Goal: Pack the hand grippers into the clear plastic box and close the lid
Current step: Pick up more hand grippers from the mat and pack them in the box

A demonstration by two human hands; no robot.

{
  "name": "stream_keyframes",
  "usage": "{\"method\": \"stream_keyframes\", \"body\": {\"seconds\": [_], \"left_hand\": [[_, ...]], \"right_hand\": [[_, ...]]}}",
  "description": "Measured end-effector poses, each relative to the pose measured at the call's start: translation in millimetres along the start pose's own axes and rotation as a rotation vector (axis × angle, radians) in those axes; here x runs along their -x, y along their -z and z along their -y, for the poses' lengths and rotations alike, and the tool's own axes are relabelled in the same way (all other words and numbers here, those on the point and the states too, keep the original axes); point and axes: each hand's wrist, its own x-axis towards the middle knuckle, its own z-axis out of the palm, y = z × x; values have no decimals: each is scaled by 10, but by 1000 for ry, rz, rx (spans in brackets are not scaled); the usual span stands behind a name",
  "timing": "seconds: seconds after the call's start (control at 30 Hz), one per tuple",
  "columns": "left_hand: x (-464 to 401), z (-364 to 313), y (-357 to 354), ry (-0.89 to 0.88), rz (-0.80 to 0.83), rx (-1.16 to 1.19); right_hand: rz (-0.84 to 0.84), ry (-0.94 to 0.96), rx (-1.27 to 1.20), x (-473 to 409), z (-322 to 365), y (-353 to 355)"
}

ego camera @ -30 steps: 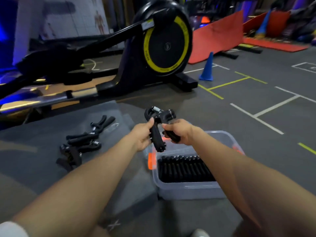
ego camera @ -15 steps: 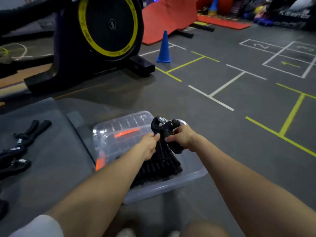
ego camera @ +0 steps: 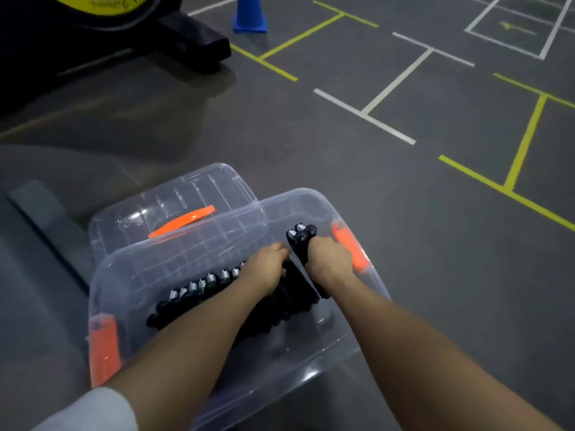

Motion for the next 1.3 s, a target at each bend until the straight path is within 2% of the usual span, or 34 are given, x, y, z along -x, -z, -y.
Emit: {"method": "stream_keyframes", "body": {"seconds": [0.2, 0.3, 0.47, 0.6, 0.7, 0.83, 1.03, 1.17, 1.3], "left_hand": [[-165, 178, -131, -4, 11, 43], [-190, 209, -133, 26, 6, 198], [-83, 165, -97, -34, 54, 106], [-25, 150, -96, -15, 69, 138], [-10, 156, -119, -17, 74, 75], [-58, 124, -107, 83, 95, 208], [-88, 37, -139, 115, -9, 142], [-114, -13, -182, 180, -74, 154], [-131, 11, -180, 161, -116, 146]], "right_hand": [[25, 5, 82, -162, 65, -241], [19, 23, 93, -156, 69, -271], [42, 0, 76, -125, 40, -253], [31, -36, 36, -74, 32, -267], [33, -24, 21, -72, 52, -300], [69, 12, 43, -117, 51, -326], [239, 25, 27, -182, 24, -249], [196, 18, 39, -128, 14, -248], [137, -7, 20, -136, 29, -238]]}}
